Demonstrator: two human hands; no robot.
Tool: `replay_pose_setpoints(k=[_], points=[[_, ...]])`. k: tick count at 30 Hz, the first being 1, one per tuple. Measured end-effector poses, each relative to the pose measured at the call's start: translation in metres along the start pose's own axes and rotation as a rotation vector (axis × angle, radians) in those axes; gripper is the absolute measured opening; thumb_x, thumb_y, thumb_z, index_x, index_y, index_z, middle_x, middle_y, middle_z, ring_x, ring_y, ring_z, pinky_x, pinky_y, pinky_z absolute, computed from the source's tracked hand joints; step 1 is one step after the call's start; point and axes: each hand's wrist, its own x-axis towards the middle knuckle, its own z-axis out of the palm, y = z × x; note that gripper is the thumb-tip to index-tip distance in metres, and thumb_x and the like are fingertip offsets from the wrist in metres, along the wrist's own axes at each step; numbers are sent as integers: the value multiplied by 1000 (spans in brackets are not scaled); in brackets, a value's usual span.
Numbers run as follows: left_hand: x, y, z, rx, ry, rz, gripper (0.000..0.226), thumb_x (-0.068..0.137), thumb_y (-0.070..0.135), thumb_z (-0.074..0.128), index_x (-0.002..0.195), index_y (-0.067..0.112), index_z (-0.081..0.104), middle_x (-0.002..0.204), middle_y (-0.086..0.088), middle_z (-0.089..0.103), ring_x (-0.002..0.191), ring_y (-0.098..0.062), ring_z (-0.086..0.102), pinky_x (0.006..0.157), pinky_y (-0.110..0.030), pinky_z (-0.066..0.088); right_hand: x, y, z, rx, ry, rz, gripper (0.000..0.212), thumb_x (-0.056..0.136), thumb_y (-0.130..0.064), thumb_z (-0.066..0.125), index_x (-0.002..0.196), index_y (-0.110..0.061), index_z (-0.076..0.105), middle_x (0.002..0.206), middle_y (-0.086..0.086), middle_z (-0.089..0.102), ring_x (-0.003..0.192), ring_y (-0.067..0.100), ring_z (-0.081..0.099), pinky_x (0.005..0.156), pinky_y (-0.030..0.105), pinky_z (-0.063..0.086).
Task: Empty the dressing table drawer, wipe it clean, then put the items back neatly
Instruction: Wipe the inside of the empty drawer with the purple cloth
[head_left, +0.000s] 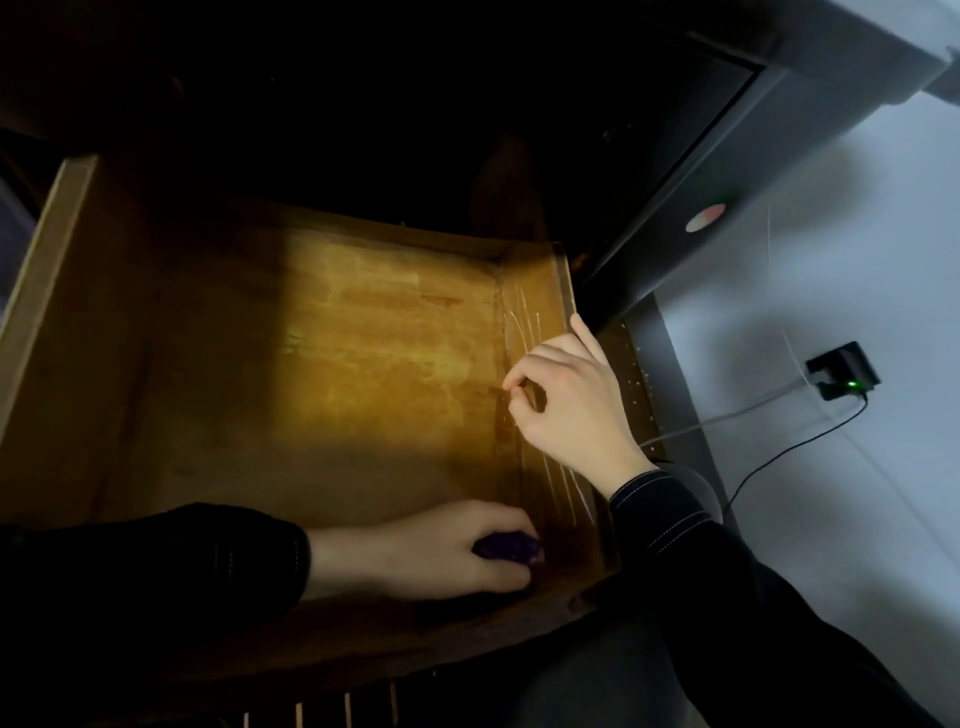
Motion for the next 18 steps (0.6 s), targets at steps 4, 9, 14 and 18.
replay_pose_setpoints(k=[4, 9, 14, 18], points=[[-4, 2, -3, 18, -6, -9, 25, 103, 29, 54, 127, 21, 59, 120, 3, 61, 110, -9, 59, 97, -25, 47, 0, 0, 2, 16, 23, 4, 11, 88, -23, 64, 80, -24, 73, 79, -13, 67, 94, 12, 57, 127, 33, 6], [-1, 8, 5, -55, 77, 61, 24, 99, 25, 63, 122, 20, 62, 114, 2, 66, 106, -12, 63, 91, -23, 50, -1, 1, 3, 54, 47, 6, 10, 86, -20, 67, 78, -23, 72, 74, -15, 63, 92, 11, 57, 127, 39, 13], [4, 7, 10, -52, 118, 84, 27, 96, 27, 67, 122, 23, 60, 110, 9, 64, 101, -3, 62, 84, -13, 46, -1, 1, 3, 70, 63, 10, 11, 87, -19, 66, 79, -22, 73, 73, -13, 64, 91, 11, 57, 127, 36, 11], [4, -8, 9, 122, 131, -43, 23, 96, 26, 66, 117, 24, 59, 105, 9, 61, 101, -9, 61, 84, -19, 47, -1, 1, 3, 70, 71, 4, 11, 87, -19, 66, 78, -22, 72, 71, -14, 62, 90, 11, 56, 127, 36, 11]])
